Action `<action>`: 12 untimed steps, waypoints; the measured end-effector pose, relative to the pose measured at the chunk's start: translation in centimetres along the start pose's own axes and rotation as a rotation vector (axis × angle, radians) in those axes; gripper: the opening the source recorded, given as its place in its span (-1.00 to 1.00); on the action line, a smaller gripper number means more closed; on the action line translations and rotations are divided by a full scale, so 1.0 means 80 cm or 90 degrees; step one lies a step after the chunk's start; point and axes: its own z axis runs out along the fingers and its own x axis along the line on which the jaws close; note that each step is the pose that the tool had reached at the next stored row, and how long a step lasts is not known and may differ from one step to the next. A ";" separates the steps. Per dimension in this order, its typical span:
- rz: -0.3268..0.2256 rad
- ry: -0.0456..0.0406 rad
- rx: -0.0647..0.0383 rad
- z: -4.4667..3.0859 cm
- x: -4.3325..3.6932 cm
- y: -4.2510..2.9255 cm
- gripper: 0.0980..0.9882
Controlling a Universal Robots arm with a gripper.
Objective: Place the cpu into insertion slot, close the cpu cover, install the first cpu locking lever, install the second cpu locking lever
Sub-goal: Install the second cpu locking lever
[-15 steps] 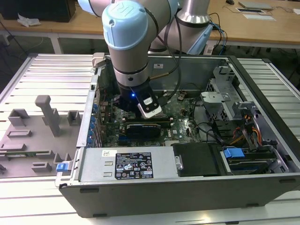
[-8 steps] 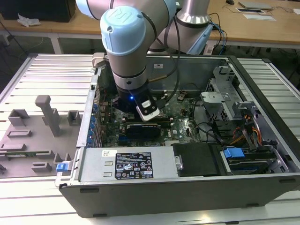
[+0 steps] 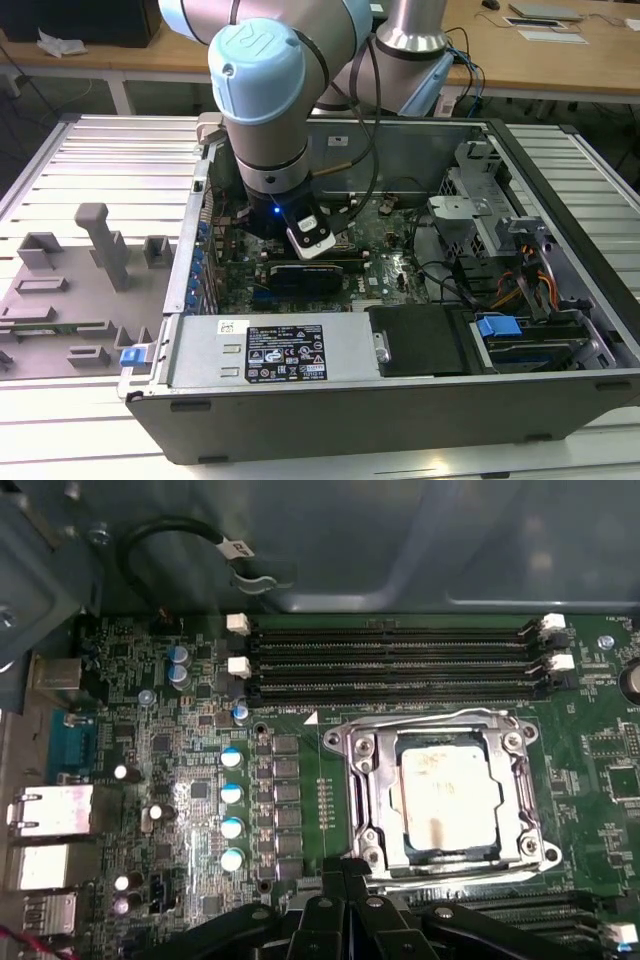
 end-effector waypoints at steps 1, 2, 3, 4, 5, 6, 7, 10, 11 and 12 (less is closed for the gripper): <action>0.000 0.0000 0.000 0.0002 0.000 0.0005 -0.98; 0.000 0.0001 -0.001 0.0004 0.000 0.0006 -0.98; 0.000 0.0000 -0.001 0.0019 0.000 0.0004 -0.98; 0.000 0.0001 -0.001 0.0032 0.000 0.0000 -0.98; 0.000 0.0002 -0.001 0.0035 0.000 -0.0002 -0.98; 0.000 0.0002 0.000 0.0035 0.000 -0.0002 -0.98; 0.000 -0.0001 0.002 0.0018 0.000 0.0004 -0.98; -0.001 -0.0002 0.010 -0.0034 0.000 0.0018 -0.98; -0.001 -0.0003 0.010 -0.0033 0.000 0.0021 -0.98; -0.001 -0.0004 0.010 -0.0033 0.000 0.0025 -0.98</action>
